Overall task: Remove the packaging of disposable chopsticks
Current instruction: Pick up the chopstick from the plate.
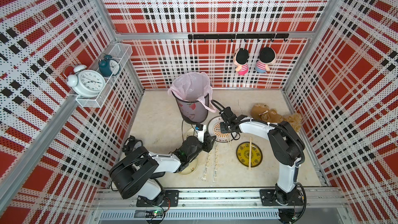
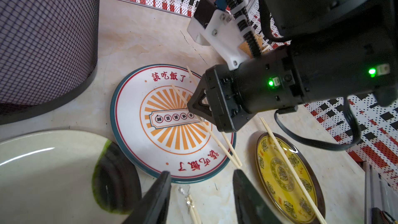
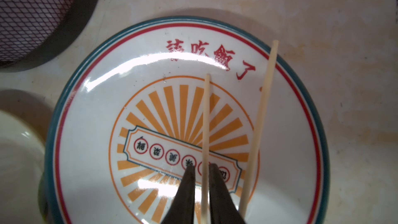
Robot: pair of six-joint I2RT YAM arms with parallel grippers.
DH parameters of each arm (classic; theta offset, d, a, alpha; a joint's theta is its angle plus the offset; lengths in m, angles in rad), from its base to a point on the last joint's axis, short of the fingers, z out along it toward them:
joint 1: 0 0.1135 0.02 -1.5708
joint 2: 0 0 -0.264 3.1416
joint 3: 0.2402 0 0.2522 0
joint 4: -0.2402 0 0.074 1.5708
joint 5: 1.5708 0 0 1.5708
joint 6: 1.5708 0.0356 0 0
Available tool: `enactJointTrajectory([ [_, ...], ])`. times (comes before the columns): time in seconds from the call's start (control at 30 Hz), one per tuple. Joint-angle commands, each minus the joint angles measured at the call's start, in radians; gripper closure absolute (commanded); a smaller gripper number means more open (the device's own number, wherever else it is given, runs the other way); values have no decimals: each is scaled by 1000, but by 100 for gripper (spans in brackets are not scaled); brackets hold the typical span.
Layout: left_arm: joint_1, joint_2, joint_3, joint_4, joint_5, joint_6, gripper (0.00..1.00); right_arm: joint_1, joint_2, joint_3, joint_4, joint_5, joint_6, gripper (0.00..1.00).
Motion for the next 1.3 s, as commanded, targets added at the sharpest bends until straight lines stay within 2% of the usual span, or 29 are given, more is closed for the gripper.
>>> enactJointTrajectory([
  [0.0, 8, 22, -3, 33, 16, -2, 49, 7, 25, 4, 15, -8, 30, 84],
  [0.4, 11, 39, -3, 47, 23, -6, 49, 7, 39, -5, 26, -1, 36, 85],
  [0.53, 13, 38, -5, 49, 22, -6, 49, 7, 38, -15, 36, 1, 43, 91],
  [0.73, 17, 38, -8, 55, 24, -8, 49, 8, 20, -47, 95, -30, 78, 93],
  [1.27, 16, 33, -10, 69, 35, -16, 49, 7, -239, -269, 350, -71, 142, 96],
])
